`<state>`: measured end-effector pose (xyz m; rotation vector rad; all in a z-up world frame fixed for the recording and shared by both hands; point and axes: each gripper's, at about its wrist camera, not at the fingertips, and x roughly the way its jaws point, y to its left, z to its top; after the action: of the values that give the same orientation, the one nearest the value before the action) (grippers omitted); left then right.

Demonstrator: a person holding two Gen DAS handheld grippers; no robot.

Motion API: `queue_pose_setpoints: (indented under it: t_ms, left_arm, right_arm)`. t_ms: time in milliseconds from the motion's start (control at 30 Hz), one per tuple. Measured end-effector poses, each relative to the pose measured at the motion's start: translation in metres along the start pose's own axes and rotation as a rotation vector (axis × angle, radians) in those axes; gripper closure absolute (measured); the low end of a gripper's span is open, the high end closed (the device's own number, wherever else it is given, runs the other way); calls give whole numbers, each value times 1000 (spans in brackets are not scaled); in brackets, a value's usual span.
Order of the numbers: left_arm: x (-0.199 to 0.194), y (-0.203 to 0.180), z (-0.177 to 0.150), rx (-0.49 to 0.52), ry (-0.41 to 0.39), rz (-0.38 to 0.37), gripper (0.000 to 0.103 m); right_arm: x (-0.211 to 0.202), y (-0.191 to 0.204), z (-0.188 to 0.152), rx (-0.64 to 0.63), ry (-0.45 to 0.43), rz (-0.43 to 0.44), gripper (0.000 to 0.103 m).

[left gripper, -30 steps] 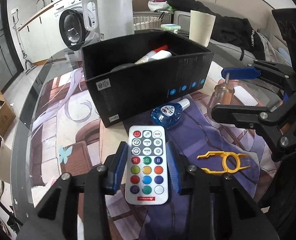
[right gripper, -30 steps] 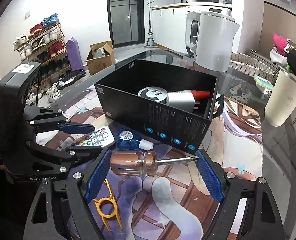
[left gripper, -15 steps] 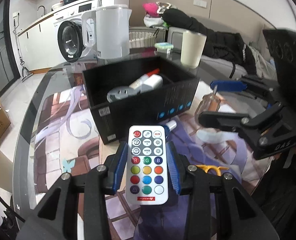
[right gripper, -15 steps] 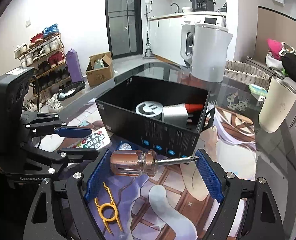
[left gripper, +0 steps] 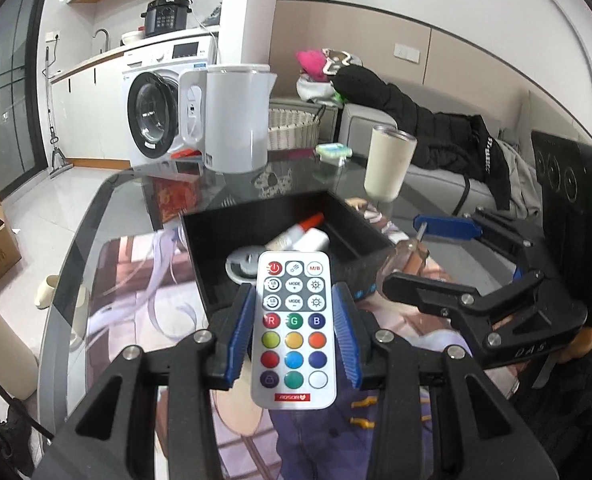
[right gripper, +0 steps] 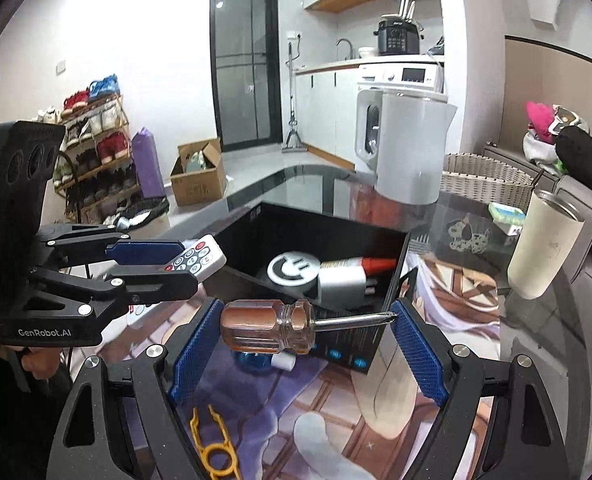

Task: Organize rigid objects
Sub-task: 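Carry the remote and screwdriver into the black box and open both tools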

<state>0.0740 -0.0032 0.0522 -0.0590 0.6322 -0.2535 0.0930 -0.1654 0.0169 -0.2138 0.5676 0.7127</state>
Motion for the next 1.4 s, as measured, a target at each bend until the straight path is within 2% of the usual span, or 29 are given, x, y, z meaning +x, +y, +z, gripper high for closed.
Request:
queue_pose_setpoints:
  t_ms: [267, 567, 867, 1067, 1400]
  left_arm:
    - [8, 1, 20, 23, -47, 47, 65]
    - [32, 9, 40, 26, -61, 69, 65]
    - [51, 13, 43, 67, -71, 93, 65]
    - [59, 15, 40, 74, -57, 97, 65]
    - [64, 30, 44, 30, -66, 87, 65]
  right_arm:
    - [-3, -6, 14, 20, -53, -19, 17]
    - [11, -21, 21, 36, -58, -54, 17]
    - [35, -28, 27, 35, -29, -71, 17]
    - [55, -21, 30, -41, 10, -58, 17]
    - [78, -26, 37, -104, 57, -73, 17]
